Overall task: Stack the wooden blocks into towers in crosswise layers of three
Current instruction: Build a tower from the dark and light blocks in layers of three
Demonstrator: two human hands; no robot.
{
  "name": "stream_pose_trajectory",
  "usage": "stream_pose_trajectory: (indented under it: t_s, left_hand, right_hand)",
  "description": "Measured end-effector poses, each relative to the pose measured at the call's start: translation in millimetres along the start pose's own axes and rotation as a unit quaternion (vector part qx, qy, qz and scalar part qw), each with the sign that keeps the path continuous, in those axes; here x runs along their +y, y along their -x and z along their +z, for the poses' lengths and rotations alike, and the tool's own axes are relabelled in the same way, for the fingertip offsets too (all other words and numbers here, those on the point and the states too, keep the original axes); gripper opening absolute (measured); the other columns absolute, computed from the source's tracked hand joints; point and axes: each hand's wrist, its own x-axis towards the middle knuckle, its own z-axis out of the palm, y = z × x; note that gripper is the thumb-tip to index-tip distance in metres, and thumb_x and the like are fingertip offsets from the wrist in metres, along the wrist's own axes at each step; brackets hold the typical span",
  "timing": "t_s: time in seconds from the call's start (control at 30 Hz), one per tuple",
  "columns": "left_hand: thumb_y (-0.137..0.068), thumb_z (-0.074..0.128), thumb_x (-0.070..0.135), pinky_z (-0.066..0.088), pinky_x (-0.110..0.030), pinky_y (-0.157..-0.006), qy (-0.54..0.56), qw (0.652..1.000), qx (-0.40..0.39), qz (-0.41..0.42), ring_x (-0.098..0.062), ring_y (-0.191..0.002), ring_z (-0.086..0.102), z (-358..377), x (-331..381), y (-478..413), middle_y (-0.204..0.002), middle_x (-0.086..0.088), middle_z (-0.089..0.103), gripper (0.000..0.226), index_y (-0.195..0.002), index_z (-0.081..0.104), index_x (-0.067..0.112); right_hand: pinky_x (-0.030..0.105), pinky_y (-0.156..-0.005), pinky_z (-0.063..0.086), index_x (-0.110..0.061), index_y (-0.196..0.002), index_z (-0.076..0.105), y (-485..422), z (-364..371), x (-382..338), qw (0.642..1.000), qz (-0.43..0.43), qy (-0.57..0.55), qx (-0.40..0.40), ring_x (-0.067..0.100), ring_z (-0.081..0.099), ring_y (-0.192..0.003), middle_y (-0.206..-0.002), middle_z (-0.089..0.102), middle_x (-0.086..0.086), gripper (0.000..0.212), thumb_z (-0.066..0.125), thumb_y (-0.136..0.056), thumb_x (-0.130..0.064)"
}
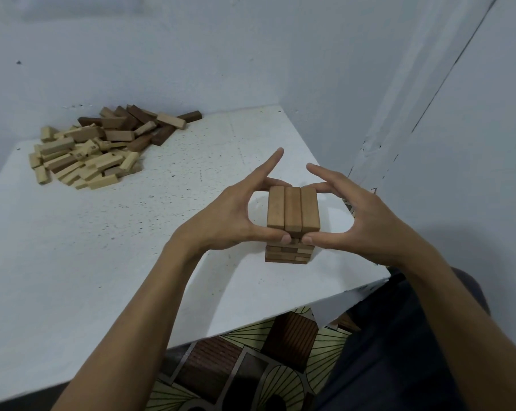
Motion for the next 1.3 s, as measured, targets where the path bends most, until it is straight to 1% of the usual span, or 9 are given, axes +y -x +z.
stream_pose_trajectory:
  t_s: [0.2,0.33,0.5,0.73,0.9,1.0,1.07,1.2,1.3]
  left_hand:
    - [-0.074,0.084,0.036,0.022,0.008,-0.091,-0.01,1.0,0.0,-0.001,0.011,-0.126,0.041,0.6,-1.1,-0.4,-0.135,0.022,0.05,0.115,-0.155,0.003,0.045]
    - [-0.076,0.083,0.034,0.023,0.008,-0.092,-0.013,1.0,-0.003,0.0,0.009,-0.125,0.042,1.4,-1.0,0.0,-0.134,0.021,0.05,0.112,-0.156,0.005,0.042]
    - [-0.078,0.082,0.033,0.027,-0.002,-0.097,-0.018,1.0,-0.007,0.004,0.003,-0.128,0.043,2.5,-1.2,0.0,-0.139,0.015,0.05,0.109,-0.156,0.006,0.043]
    - [-0.076,0.082,0.037,0.022,0.008,-0.091,-0.023,1.0,-0.005,0.001,0.012,-0.124,0.041,1.7,-2.4,-1.4,-0.135,0.021,0.049,0.109,-0.155,0.007,0.046]
    - [-0.075,0.082,0.038,0.024,-0.001,-0.096,-0.024,1.0,-0.006,0.004,0.007,-0.127,0.042,1.6,-2.6,-1.1,-0.137,0.018,0.051,0.108,-0.155,0.01,0.045]
    - [-0.075,0.082,0.038,0.024,-0.002,-0.097,-0.022,1.0,-0.008,0.007,0.006,-0.127,0.043,1.0,-3.1,-1.1,-0.137,0.018,0.051,0.108,-0.155,0.01,0.044]
    - [-0.075,0.083,0.037,0.024,-0.002,-0.098,-0.018,1.0,-0.011,0.007,0.007,-0.127,0.042,1.4,-3.0,-1.2,-0.137,0.019,0.05,0.11,-0.155,0.009,0.044]
    - [-0.072,0.085,0.037,0.027,-0.009,-0.103,-0.01,1.0,-0.017,0.005,0.006,-0.127,0.042,3.5,-4.0,-0.8,-0.134,0.023,0.047,0.116,-0.155,0.006,0.044]
    - [-0.069,0.087,0.044,0.029,-0.017,-0.109,0.009,1.0,-0.019,0.007,0.009,-0.127,0.043,1.2,-8.2,4.0,-0.136,0.026,0.047,0.119,-0.155,0.004,0.047]
  right_hand:
    - [0.032,-0.109,0.033,-0.058,-0.144,0.026,-1.2,1.4,3.2,1.0,-0.004,-0.004,0.006,-0.012,0.04,-0.126,-0.129,0.05,-0.032,0.091,0.076,-0.068,-0.057]
    - [0.028,-0.106,0.033,-0.055,-0.145,0.029,-1.3,2.2,3.1,1.0,-0.007,-0.003,0.009,-0.015,0.04,-0.124,-0.129,0.05,-0.031,0.091,0.076,-0.067,-0.057]
    - [0.037,-0.11,0.035,-0.06,-0.143,0.027,-0.1,2.9,3.3,1.0,-0.002,0.002,0.011,-0.008,0.041,-0.128,-0.132,0.051,-0.027,0.092,0.073,-0.064,-0.066]
    - [0.042,-0.112,0.035,-0.055,-0.145,0.029,0.7,2.7,1.8,1.0,-0.002,-0.001,0.01,-0.006,0.041,-0.13,-0.134,0.052,-0.022,0.091,0.082,-0.072,-0.051]
    - [0.042,-0.111,0.036,-0.056,-0.144,0.029,0.7,3.0,0.8,1.0,0.003,-0.001,0.011,-0.005,0.042,-0.129,-0.133,0.053,-0.02,0.09,0.081,-0.071,-0.051]
    - [0.041,-0.111,0.035,-0.057,-0.144,0.029,0.8,3.0,0.4,1.0,0.005,-0.002,0.009,-0.004,0.042,-0.13,-0.134,0.052,-0.021,0.091,0.082,-0.07,-0.055]
    - [0.038,-0.11,0.034,-0.058,-0.144,0.027,0.4,3.6,0.1,1.0,0.008,0.002,0.008,-0.003,0.041,-0.131,-0.136,0.05,-0.023,0.093,0.079,-0.067,-0.059]
    - [0.022,-0.102,0.031,-0.056,-0.147,0.022,2.1,3.0,-1.4,1.0,0.004,-0.004,0.006,-0.011,0.037,-0.13,-0.137,0.046,-0.03,0.1,0.08,-0.065,-0.058]
    - [0.026,-0.105,0.033,-0.055,-0.147,0.022,6.8,-0.3,-3.7,1.0,0.005,-0.001,0.026,-0.009,0.037,-0.133,-0.143,0.043,-0.028,0.099,0.076,-0.065,-0.063]
